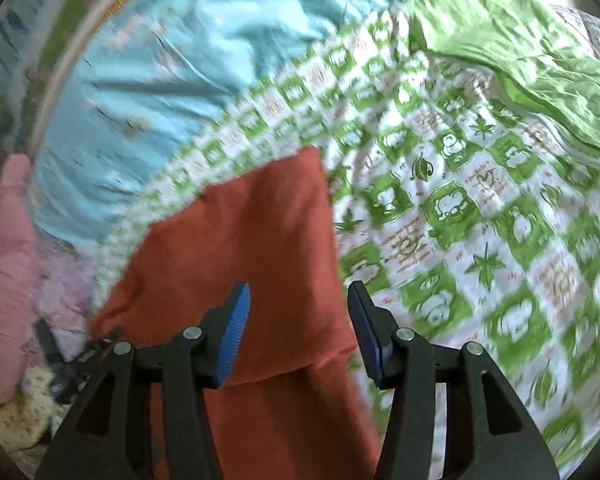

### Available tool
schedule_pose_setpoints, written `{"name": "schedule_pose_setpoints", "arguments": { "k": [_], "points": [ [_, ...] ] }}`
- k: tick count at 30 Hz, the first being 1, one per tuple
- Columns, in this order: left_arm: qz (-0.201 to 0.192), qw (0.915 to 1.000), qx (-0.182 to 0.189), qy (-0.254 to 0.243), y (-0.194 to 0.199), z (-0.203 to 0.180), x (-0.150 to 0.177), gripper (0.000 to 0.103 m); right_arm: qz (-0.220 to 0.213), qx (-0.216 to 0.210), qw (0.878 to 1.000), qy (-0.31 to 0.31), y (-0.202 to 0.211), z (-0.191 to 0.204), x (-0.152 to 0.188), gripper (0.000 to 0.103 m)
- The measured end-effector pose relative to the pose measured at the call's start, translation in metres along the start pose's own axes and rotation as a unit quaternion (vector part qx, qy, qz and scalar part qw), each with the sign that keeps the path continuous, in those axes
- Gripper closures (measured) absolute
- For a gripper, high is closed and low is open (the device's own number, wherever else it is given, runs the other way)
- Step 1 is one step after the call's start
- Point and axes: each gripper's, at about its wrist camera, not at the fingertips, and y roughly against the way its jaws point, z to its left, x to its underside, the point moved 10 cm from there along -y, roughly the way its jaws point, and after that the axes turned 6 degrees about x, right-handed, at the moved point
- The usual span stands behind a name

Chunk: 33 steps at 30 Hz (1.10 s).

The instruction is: Fold small clothes

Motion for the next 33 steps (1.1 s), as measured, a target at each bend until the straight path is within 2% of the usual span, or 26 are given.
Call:
{"name": "schedule_pose_setpoints", "arguments": {
  "k": [2,4,5,7,11,12,14,18,24,25,26,27,28,31,33],
  "points": [
    [-0.003,0.9999,-0.007,0.007,0.003,0.005,0.001,0.100,0.004,0.028,0.999,0.023,-0.013,-0.003,-0.009,0.048],
    [-0.012,0.9992,-0.009,0.036,0.009,0.020,-0.001,0.100,0.012,0.051,0.998,0.040,-0.026,-0.009,-0.018,0.043],
    [-0.011,0.9989,-0.009,0.044,0.010,0.026,0.000,0.100,0.019,0.048,0.998,0.040,-0.031,-0.009,-0.023,0.041],
    [-0.012,0.9990,-0.034,0.026,0.012,0.032,-0.001,0.100,0.020,0.035,0.998,0.041,-0.033,-0.007,-0.027,0.038],
    [-0.022,0.9983,-0.039,0.038,0.016,0.038,-0.007,0.100,0.019,0.038,0.997,0.059,-0.037,-0.003,-0.030,0.033],
    [-0.021,0.9984,-0.035,0.039,0.015,0.037,-0.008,0.100,0.022,0.039,0.997,0.061,-0.039,-0.002,-0.029,0.033],
    [-0.025,0.9979,-0.055,0.025,0.017,0.037,-0.010,0.100,0.032,0.045,0.997,0.063,-0.048,-0.002,-0.026,0.033],
    [-0.029,0.9954,-0.076,0.051,0.021,0.051,-0.014,0.100,0.054,0.049,0.995,0.061,-0.065,-0.007,-0.016,0.033],
    [-0.026,0.9952,-0.080,0.050,0.016,0.050,-0.014,0.100,0.060,0.045,0.995,0.070,-0.072,-0.004,-0.011,0.033],
    [-0.024,0.9958,-0.076,0.045,0.014,0.046,-0.014,0.101,0.062,0.044,0.994,0.075,-0.074,-0.002,-0.010,0.038],
    [-0.021,0.9963,-0.073,0.040,0.012,0.042,-0.014,0.101,0.069,0.038,0.994,0.081,-0.076,0.000,-0.007,0.074],
    [-0.020,0.9965,-0.072,0.036,0.011,0.040,-0.014,0.101,0.076,0.028,0.993,0.082,-0.078,0.003,-0.005,0.095],
    [-0.020,0.9970,-0.069,0.028,0.011,0.036,-0.015,0.101,0.078,0.015,0.994,0.079,-0.077,0.005,-0.005,0.092],
    [-0.018,0.9977,-0.064,0.014,0.010,0.030,-0.013,0.100,0.038,0.036,0.993,0.102,-0.060,0.003,-0.022,0.093],
    [-0.008,0.9973,-0.073,0.008,0.004,0.032,-0.008,0.100,0.046,0.050,0.992,0.104,-0.063,-0.004,-0.021,0.093]
  ]
}}
